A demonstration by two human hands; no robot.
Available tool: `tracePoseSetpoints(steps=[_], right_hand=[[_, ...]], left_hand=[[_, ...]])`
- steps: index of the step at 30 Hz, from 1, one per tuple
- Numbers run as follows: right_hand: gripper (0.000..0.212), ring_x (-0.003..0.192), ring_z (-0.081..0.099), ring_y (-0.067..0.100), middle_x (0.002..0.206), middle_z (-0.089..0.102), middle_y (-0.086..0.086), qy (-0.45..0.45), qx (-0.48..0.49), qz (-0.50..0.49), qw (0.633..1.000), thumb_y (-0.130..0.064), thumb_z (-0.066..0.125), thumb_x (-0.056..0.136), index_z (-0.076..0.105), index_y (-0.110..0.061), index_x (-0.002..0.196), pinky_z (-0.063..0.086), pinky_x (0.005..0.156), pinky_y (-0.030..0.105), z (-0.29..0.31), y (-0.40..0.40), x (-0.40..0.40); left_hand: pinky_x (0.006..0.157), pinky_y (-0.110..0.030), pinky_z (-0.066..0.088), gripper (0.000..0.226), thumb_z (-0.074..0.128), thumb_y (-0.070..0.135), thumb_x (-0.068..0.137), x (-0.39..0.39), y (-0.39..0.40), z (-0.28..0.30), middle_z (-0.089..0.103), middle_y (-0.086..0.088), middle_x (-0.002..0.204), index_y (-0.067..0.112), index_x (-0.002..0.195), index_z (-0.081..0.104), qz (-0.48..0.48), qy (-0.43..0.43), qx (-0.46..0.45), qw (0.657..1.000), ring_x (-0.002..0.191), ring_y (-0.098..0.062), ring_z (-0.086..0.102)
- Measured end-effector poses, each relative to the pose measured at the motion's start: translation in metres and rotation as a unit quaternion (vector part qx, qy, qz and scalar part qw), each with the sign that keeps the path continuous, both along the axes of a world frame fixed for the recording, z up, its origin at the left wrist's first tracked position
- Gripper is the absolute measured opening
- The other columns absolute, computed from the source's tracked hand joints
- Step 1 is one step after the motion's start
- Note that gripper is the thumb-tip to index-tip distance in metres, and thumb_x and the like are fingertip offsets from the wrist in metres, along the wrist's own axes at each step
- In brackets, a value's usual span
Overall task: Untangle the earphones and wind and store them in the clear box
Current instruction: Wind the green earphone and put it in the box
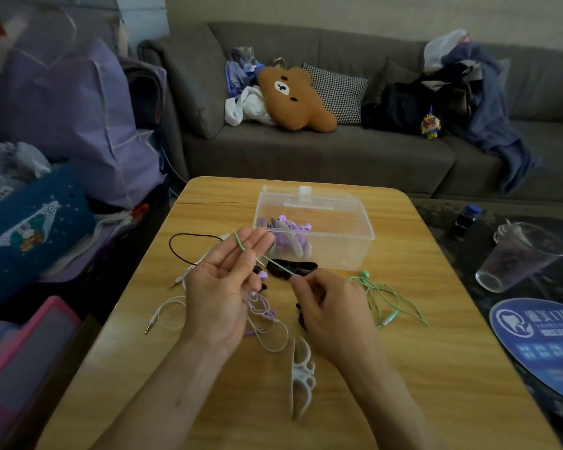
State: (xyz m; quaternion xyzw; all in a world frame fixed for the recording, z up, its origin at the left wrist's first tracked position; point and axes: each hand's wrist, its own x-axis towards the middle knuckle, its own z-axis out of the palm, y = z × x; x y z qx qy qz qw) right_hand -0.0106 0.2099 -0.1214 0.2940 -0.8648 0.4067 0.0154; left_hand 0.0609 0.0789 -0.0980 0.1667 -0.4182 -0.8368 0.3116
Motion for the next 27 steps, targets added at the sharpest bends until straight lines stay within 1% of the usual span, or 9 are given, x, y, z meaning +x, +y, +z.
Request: tracePoseSetpoints(steps=[3, 5, 8, 11, 15, 17, 22, 25, 27], right_hand=[[0.027, 0.061, 0.057, 0.010, 0.064, 0.061, -0.007, 0.000, -0.003, 0.024, 1.000, -0.035, 0.057, 0.100, 0.066, -0.017, 0.081, 0.041, 0.054, 0.027, 0.000, 0.000, -0.001], [0.019, 0.064, 0.053, 0.009, 0.074, 0.054, -0.011, 0.047, -0.021, 0.057, 0.997, -0.031, 0.059, 0.099, 0.067, -0.019, 0.087, 0.038, 0.056, 0.022, 0.000, -0.004, 0.005], [0.018, 0.073, 0.053, 0.011, 0.088, 0.052, -0.005, 0.056, -0.042, 0.112, 0.991, -0.034, 0.059, 0.098, 0.071, -0.021, 0.100, 0.045, 0.063, 0.027, -0.001, -0.006, 0.009], [0.017, 0.073, 0.052, 0.010, 0.088, 0.052, -0.005, 0.045, -0.048, 0.152, 0.986, -0.033, 0.059, 0.098, 0.072, -0.022, 0.104, 0.042, 0.063, 0.022, 0.004, -0.004, 0.010], [0.010, 0.072, 0.053, 0.007, 0.084, 0.051, -0.011, 0.042, -0.072, 0.135, 0.987, -0.024, 0.066, 0.095, 0.074, -0.018, 0.092, 0.037, 0.062, 0.010, 0.012, 0.003, 0.006], [0.011, 0.073, 0.054, 0.004, 0.081, 0.050, -0.013, 0.040, -0.073, 0.111, 0.990, -0.023, 0.069, 0.094, 0.076, -0.020, 0.087, 0.036, 0.060, 0.005, 0.017, 0.007, 0.003], [0.008, 0.066, 0.056, 0.007, 0.069, 0.053, -0.012, 0.040, -0.067, 0.070, 0.994, -0.030, 0.077, 0.086, 0.079, -0.033, 0.080, 0.035, 0.054, 0.009, 0.023, 0.013, -0.003], [0.005, 0.058, 0.058, 0.002, 0.063, 0.060, -0.014, 0.000, -0.087, 0.061, 0.994, -0.031, 0.084, 0.080, 0.080, -0.028, 0.081, 0.038, 0.052, 0.010, 0.022, 0.016, -0.006], [0.016, 0.057, 0.059, -0.001, 0.061, 0.064, -0.016, -0.033, -0.079, 0.051, 0.995, -0.035, 0.087, 0.074, 0.078, -0.024, 0.081, 0.041, 0.052, 0.011, 0.023, 0.020, -0.010]], left_hand=[[0.046, -0.013, 0.043, 0.024, 0.059, -0.007, 0.083, -0.002, -0.008, -0.002, 0.070, -0.015, 0.120, 0.004, 0.103, 0.066, -0.008, -0.001, 0.031, 0.999, 0.101, -0.016, 0.070], [0.047, -0.015, 0.043, 0.022, 0.061, -0.005, 0.085, -0.002, -0.011, -0.004, 0.073, -0.010, 0.117, 0.005, 0.103, 0.069, -0.017, -0.031, -0.063, 0.997, 0.076, -0.012, 0.063], [0.070, -0.019, 0.056, 0.025, 0.057, -0.004, 0.096, -0.002, -0.014, -0.010, 0.077, 0.002, 0.104, 0.009, 0.111, 0.072, 0.014, -0.104, -0.345, 0.933, 0.079, -0.007, 0.070], [0.090, -0.023, 0.055, 0.027, 0.057, -0.003, 0.096, -0.002, -0.018, -0.011, 0.077, 0.005, 0.102, 0.010, 0.115, 0.072, -0.018, -0.118, -0.428, 0.896, 0.101, -0.005, 0.071], [0.082, -0.024, 0.056, 0.031, 0.056, 0.001, 0.098, 0.001, -0.020, -0.014, 0.075, 0.015, 0.093, 0.023, 0.110, 0.074, -0.124, -0.161, -0.530, 0.823, 0.087, -0.003, 0.071], [0.075, -0.033, 0.055, 0.035, 0.047, 0.000, 0.101, 0.003, -0.021, -0.014, 0.070, 0.011, 0.087, 0.026, 0.102, 0.071, -0.171, -0.186, -0.545, 0.799, 0.079, -0.010, 0.066], [0.075, -0.044, 0.051, 0.032, 0.042, 0.006, 0.101, 0.005, -0.019, -0.006, 0.062, 0.002, 0.081, 0.026, 0.093, 0.066, -0.226, -0.217, -0.499, 0.808, 0.083, -0.028, 0.060], [0.079, -0.053, 0.048, 0.021, 0.046, 0.032, 0.089, 0.007, -0.024, -0.003, 0.064, -0.013, 0.083, 0.024, 0.083, 0.065, -0.230, -0.223, -0.481, 0.816, 0.084, -0.033, 0.060], [0.077, -0.050, 0.046, 0.034, 0.044, 0.045, 0.089, 0.007, -0.028, -0.002, 0.063, -0.011, 0.079, 0.019, 0.078, 0.062, -0.229, -0.234, -0.472, 0.819, 0.076, -0.028, 0.059]])
